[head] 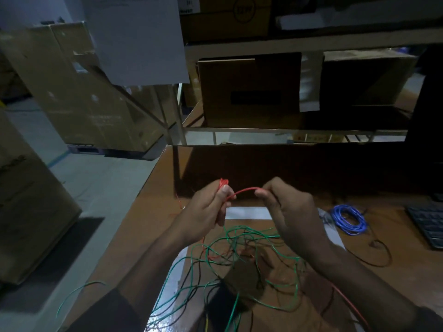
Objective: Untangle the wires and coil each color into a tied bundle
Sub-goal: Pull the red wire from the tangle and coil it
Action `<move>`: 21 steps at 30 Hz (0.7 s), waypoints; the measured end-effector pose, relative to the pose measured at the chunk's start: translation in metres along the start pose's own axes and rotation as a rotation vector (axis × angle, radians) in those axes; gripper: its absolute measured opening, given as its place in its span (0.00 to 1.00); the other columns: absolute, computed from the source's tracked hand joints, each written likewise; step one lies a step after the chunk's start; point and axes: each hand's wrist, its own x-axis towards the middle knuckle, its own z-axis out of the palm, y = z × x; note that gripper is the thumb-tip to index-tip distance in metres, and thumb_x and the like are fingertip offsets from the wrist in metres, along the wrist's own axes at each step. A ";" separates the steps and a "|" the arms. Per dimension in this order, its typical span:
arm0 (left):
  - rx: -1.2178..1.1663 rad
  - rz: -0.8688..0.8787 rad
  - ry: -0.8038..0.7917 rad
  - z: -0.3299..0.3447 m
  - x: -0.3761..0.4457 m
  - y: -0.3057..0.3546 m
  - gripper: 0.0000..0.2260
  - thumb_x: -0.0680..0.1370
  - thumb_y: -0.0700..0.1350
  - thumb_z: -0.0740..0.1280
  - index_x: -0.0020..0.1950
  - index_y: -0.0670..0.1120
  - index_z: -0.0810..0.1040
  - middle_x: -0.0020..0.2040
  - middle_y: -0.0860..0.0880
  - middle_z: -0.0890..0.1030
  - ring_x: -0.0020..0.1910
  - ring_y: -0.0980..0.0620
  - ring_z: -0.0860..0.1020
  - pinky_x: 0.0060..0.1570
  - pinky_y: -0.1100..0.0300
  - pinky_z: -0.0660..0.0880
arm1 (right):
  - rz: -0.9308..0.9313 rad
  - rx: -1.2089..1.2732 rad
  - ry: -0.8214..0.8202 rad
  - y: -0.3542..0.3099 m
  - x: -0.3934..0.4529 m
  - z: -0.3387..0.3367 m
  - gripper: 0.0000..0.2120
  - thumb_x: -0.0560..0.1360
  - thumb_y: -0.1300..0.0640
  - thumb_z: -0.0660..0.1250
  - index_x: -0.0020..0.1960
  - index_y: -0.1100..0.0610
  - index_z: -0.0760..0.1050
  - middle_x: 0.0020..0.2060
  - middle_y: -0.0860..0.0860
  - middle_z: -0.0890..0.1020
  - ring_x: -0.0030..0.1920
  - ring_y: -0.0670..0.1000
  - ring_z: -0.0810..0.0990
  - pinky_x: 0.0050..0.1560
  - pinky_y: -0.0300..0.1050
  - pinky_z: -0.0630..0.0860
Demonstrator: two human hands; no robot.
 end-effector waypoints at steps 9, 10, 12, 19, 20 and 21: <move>-0.687 -0.143 -0.280 0.005 -0.015 0.025 0.15 0.85 0.49 0.58 0.45 0.44 0.77 0.29 0.53 0.57 0.26 0.55 0.52 0.28 0.58 0.49 | -0.035 -0.166 -0.074 0.033 0.015 0.002 0.18 0.83 0.41 0.56 0.46 0.54 0.72 0.28 0.44 0.71 0.25 0.46 0.69 0.24 0.43 0.63; -0.779 -0.154 -0.276 0.002 -0.014 0.026 0.13 0.84 0.49 0.59 0.43 0.46 0.76 0.29 0.54 0.58 0.26 0.55 0.52 0.27 0.59 0.49 | -0.028 -0.187 -0.135 0.035 0.013 0.004 0.16 0.83 0.42 0.57 0.46 0.53 0.71 0.27 0.43 0.71 0.25 0.44 0.68 0.25 0.39 0.61; -0.965 -0.194 -0.248 -0.006 -0.011 0.023 0.12 0.83 0.49 0.61 0.41 0.48 0.75 0.29 0.56 0.60 0.25 0.57 0.54 0.25 0.63 0.52 | -0.016 -0.234 -0.322 0.039 0.009 0.006 0.12 0.83 0.44 0.58 0.48 0.52 0.68 0.31 0.45 0.77 0.28 0.47 0.74 0.26 0.39 0.67; -1.363 -0.311 -0.240 -0.020 -0.006 0.006 0.13 0.86 0.50 0.56 0.43 0.49 0.70 0.29 0.55 0.58 0.25 0.58 0.55 0.24 0.64 0.52 | 0.066 -0.487 -0.701 0.051 0.009 -0.003 0.12 0.83 0.39 0.55 0.49 0.47 0.60 0.40 0.49 0.81 0.42 0.57 0.81 0.38 0.50 0.73; -1.395 -0.324 -0.230 -0.020 -0.006 0.004 0.13 0.86 0.50 0.56 0.43 0.49 0.69 0.29 0.55 0.58 0.24 0.58 0.55 0.24 0.64 0.52 | 0.058 -0.507 -0.676 0.054 0.010 -0.006 0.13 0.83 0.38 0.55 0.49 0.47 0.61 0.40 0.49 0.80 0.41 0.56 0.80 0.38 0.50 0.73; -1.428 -0.332 -0.222 -0.021 -0.005 0.001 0.13 0.86 0.50 0.56 0.43 0.50 0.69 0.29 0.55 0.58 0.24 0.58 0.55 0.24 0.64 0.52 | 0.045 -0.509 -0.648 0.055 0.010 -0.008 0.14 0.82 0.37 0.54 0.48 0.47 0.63 0.38 0.47 0.79 0.40 0.54 0.80 0.38 0.50 0.74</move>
